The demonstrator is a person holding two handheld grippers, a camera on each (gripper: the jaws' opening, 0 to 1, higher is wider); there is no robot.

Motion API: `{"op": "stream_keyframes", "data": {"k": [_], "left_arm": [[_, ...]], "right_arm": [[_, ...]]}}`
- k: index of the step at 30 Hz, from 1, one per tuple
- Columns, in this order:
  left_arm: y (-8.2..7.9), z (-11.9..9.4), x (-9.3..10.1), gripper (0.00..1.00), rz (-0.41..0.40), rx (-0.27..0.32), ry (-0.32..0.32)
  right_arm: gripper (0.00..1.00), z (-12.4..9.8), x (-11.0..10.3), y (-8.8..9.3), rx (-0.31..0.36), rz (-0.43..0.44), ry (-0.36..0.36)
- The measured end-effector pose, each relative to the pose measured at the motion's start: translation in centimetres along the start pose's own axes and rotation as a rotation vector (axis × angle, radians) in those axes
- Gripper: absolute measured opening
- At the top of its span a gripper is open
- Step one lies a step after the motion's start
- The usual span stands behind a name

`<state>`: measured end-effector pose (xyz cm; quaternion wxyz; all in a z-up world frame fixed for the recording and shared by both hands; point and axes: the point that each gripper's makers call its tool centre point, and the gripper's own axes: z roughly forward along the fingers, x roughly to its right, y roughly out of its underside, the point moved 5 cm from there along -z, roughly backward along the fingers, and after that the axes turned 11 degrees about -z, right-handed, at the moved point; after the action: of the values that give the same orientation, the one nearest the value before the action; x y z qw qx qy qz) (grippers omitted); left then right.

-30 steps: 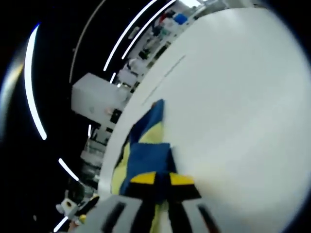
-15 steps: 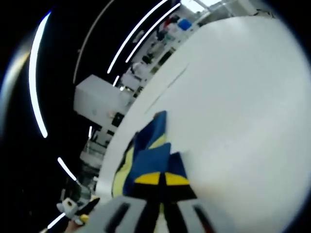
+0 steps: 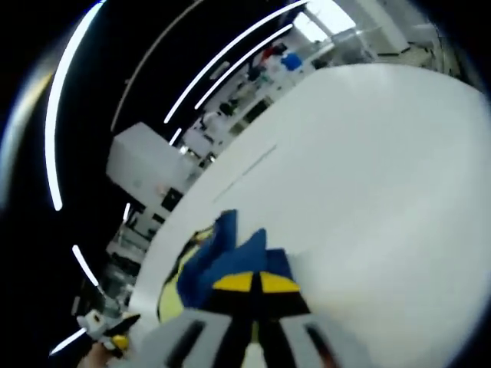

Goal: Fold the garment on the visible template until the final outline fits inside the template.

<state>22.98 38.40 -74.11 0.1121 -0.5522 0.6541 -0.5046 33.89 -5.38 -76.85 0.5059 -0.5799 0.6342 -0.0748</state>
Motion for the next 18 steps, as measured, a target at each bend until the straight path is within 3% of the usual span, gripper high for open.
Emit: {"op": "stream_keyframes", "data": {"k": [12,18], "left_arm": [[-0.2,0.5,0.2,0.81,0.007,-0.010,0.011],[0.0,1.0,0.4,0.81,0.004,-0.021,0.014]], "right_arm": [[0.00,-4.8,6.1,-1.9,0.052,-0.018,0.168],[0.00,-5.9,8.0,-2.6,0.065,-0.040,0.234]]}}
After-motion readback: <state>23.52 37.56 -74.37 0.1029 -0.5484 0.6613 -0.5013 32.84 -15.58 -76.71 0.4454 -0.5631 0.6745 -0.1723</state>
